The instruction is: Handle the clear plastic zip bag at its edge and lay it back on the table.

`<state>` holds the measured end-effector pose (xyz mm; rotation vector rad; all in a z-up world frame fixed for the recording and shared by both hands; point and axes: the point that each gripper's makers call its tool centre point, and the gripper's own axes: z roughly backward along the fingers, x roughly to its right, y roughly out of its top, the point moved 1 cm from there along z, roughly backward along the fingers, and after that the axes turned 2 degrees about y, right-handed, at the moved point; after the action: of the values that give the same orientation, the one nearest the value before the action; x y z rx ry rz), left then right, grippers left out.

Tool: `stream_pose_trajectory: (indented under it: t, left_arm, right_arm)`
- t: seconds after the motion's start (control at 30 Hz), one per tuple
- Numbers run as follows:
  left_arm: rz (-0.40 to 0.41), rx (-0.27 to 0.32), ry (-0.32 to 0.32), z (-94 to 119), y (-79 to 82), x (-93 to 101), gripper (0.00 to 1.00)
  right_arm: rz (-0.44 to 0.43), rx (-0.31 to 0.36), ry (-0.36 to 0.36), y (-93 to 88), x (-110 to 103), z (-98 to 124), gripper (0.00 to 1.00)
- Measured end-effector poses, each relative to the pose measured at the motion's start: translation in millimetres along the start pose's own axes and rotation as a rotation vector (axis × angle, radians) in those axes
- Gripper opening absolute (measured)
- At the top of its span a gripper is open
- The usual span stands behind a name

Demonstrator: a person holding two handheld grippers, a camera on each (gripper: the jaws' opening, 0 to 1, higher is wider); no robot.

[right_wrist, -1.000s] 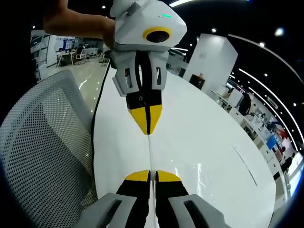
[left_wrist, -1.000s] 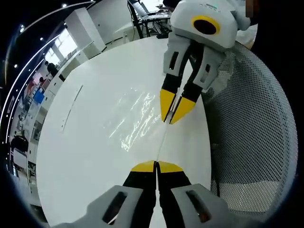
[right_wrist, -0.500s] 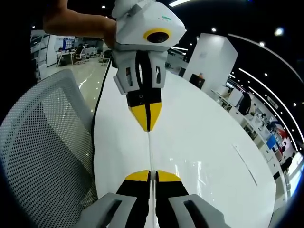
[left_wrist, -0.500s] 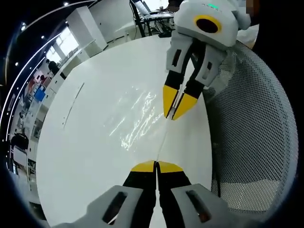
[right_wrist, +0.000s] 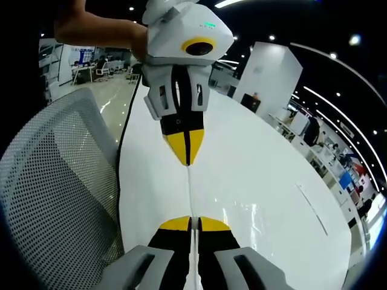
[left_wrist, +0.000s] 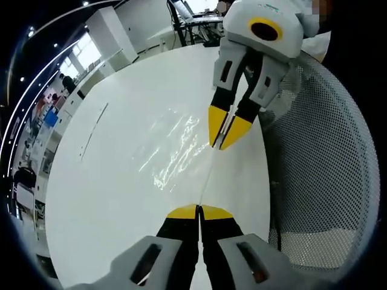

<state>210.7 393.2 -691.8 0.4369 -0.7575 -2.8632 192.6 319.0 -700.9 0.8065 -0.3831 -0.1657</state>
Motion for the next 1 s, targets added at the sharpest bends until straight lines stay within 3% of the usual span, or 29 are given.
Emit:
stream_pose_trajectory:
  t: [1.0]
  left_arm:
    - [0.035,0.002,0.024,2.3,-6.6,-4.7,0.00]
  right_arm:
    - [-0.010,0.001,-0.009,-1.3,3.2,1.7,0.00]
